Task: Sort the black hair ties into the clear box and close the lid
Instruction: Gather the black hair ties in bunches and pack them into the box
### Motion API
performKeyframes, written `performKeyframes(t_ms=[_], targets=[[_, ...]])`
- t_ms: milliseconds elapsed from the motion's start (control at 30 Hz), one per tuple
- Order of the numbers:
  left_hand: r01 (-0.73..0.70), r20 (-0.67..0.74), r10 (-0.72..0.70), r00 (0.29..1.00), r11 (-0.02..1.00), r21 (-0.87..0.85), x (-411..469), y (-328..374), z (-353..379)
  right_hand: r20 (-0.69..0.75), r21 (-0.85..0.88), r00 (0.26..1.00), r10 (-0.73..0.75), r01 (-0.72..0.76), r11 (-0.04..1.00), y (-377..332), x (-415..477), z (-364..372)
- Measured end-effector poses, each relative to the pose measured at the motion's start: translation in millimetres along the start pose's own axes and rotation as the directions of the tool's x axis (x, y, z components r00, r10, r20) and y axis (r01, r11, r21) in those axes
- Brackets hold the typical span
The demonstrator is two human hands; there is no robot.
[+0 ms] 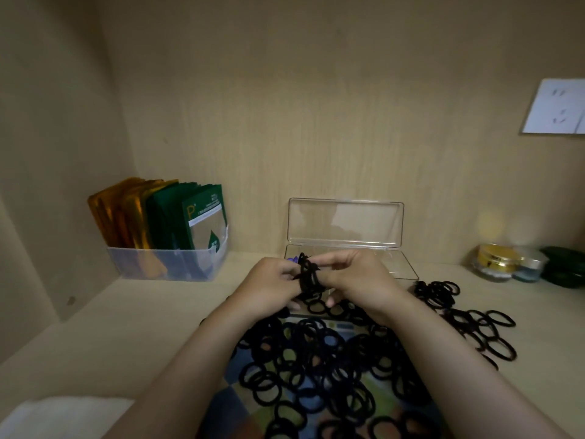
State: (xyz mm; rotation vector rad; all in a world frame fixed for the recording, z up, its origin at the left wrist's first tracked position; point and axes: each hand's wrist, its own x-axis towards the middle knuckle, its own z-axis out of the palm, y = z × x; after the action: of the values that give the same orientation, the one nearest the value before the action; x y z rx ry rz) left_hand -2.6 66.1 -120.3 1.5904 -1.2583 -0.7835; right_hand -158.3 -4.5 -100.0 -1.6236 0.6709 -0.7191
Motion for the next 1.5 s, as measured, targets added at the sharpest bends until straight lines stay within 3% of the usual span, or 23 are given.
performKeyframes(t_ms=[133, 233, 333, 467, 600, 733, 867, 1000, 1067, 1200, 1400, 1500], targets=[[0.136, 0.084, -0.119, 0.989, 0.963, -0.234, 2, -5, 3, -0.096, -0.204, 0.995, -0.033, 0.013, 0.979, 9, 3, 0], [0.185, 0.122, -0.155, 0.980, 0.936, -0.300, 5, -7, 1, -0.116, -0.315, 0.990, -0.083, 0.043, 0.948, 11, 3, 0], [0.189, 0.101, -0.166, 0.981, 0.937, -0.293, 5, -9, 2, -0.130, -0.304, 0.986, -0.100, 0.056, 0.951, 9, 2, 2], [0.151, 0.046, -0.144, 0.989, 0.949, -0.278, 4, -8, 3, -0.061, -0.128, 0.995, -0.078, 0.070, 0.989, 9, 3, 4], [0.175, 0.174, -0.121, 0.977, 0.923, -0.342, -2, -2, -2, -0.107, -0.229, 0.992, -0.066, 0.040, 0.973, 15, 6, 2], [0.217, 0.266, -0.086, 0.960, 0.829, -0.516, -3, 1, -7, -0.149, -0.319, 0.982, -0.117, 0.065, 0.946, 18, 7, -1], [0.088, 0.200, -0.030, 0.979, 0.953, -0.289, 0, -2, -3, -0.127, -0.446, 0.970, -0.207, 0.131, 0.885, 20, 6, 2], [0.042, 0.167, 0.013, 0.986, 0.946, -0.323, 0, -4, -8, -0.187, -0.424, 0.950, -0.251, 0.153, 0.893, 21, 8, -3], [-0.007, 0.162, 0.063, 0.985, 0.946, -0.324, -1, -2, -14, -0.161, -0.366, 0.961, -0.227, 0.155, 0.918, 18, 6, -4], [-0.060, 0.087, 0.083, 0.993, 0.969, -0.239, -2, 1, -24, 0.029, -0.104, 0.997, -0.069, 0.072, 0.992, 13, 2, 2], [-0.015, 0.098, 0.028, 0.995, 0.991, -0.133, -11, 18, -37, 0.022, 0.029, 1.000, -0.002, 0.002, 1.000, 17, 5, 3], [0.018, 0.050, -0.019, 0.999, 0.999, 0.032, -17, 17, -50, 0.051, 0.040, 0.998, 0.020, -0.022, 0.999, 19, 5, 8]])
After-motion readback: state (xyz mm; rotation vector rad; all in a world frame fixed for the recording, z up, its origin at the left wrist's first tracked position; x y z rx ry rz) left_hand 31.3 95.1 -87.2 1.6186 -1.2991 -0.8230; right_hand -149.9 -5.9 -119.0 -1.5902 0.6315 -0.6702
